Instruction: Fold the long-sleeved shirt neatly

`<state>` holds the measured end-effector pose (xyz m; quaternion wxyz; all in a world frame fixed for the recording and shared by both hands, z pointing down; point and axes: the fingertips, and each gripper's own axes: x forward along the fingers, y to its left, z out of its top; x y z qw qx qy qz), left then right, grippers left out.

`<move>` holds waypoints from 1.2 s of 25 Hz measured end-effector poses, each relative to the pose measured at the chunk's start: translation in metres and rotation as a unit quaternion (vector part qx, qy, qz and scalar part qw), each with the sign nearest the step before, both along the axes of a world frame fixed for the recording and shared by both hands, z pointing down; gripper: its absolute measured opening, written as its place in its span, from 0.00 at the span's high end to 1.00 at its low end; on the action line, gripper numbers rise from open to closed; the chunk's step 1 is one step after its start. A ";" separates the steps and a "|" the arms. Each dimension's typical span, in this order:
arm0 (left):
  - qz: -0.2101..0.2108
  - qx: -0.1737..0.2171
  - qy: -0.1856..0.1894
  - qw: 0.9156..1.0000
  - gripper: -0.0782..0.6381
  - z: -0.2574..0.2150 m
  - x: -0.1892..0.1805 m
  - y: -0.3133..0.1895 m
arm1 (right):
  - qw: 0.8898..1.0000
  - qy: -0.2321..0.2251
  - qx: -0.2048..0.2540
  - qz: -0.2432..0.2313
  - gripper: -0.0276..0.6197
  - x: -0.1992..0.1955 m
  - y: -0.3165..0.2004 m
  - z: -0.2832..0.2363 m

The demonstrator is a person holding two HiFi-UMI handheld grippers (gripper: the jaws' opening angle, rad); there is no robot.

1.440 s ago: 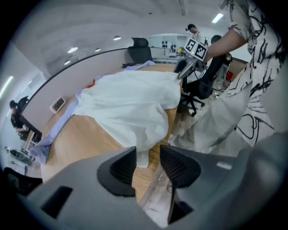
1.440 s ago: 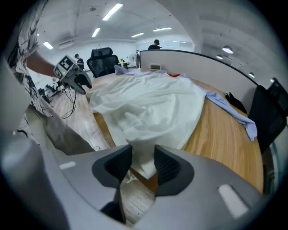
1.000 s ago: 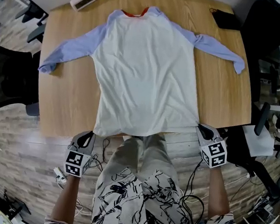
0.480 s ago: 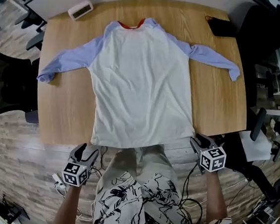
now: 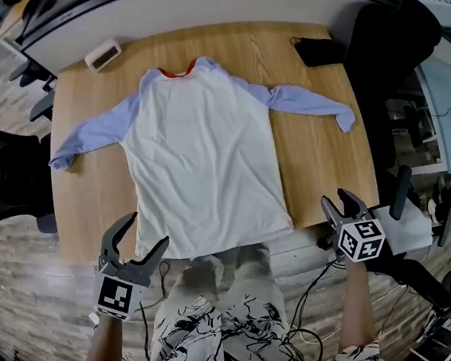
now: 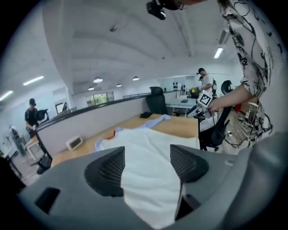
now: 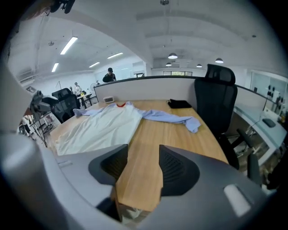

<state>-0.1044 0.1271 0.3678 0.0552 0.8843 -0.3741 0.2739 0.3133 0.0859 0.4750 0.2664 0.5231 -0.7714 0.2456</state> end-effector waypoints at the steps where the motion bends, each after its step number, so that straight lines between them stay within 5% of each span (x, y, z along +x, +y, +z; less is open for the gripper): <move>1: 0.022 0.020 0.001 1.000 0.44 -0.017 0.025 -0.012 | 1.000 0.010 0.009 0.005 0.60 0.014 -0.012 -0.003; 4: 0.062 0.049 0.013 0.997 0.44 -0.053 0.097 -0.042 | 0.999 0.038 0.025 0.010 0.57 0.057 -0.057 -0.007; 9: 0.049 0.015 0.032 0.998 0.45 -0.037 0.203 -0.101 | 0.999 0.037 0.007 0.003 0.52 0.128 -0.135 0.019; 15: 0.051 -0.035 0.029 0.998 0.46 0.032 0.298 -0.171 | 0.991 0.079 -0.024 -0.104 0.48 0.179 -0.221 0.068; 22: 0.035 -0.093 0.002 0.995 0.46 0.122 0.343 -0.221 | 0.973 0.090 -0.059 -0.204 0.53 0.180 -0.263 0.113; 24: 0.021 -0.106 0.007 0.994 0.46 0.136 0.347 -0.234 | 0.972 0.088 -0.056 -0.208 0.67 0.182 -0.267 0.117; 26: 0.009 -0.110 0.003 0.994 0.46 0.147 0.346 -0.242 | 0.973 0.084 -0.048 -0.207 0.92 0.184 -0.269 0.116; 30: -0.028 -0.123 -0.013 0.992 0.46 0.168 0.329 -0.254 | 0.975 0.088 -0.009 -0.203 0.92 0.187 -0.280 0.097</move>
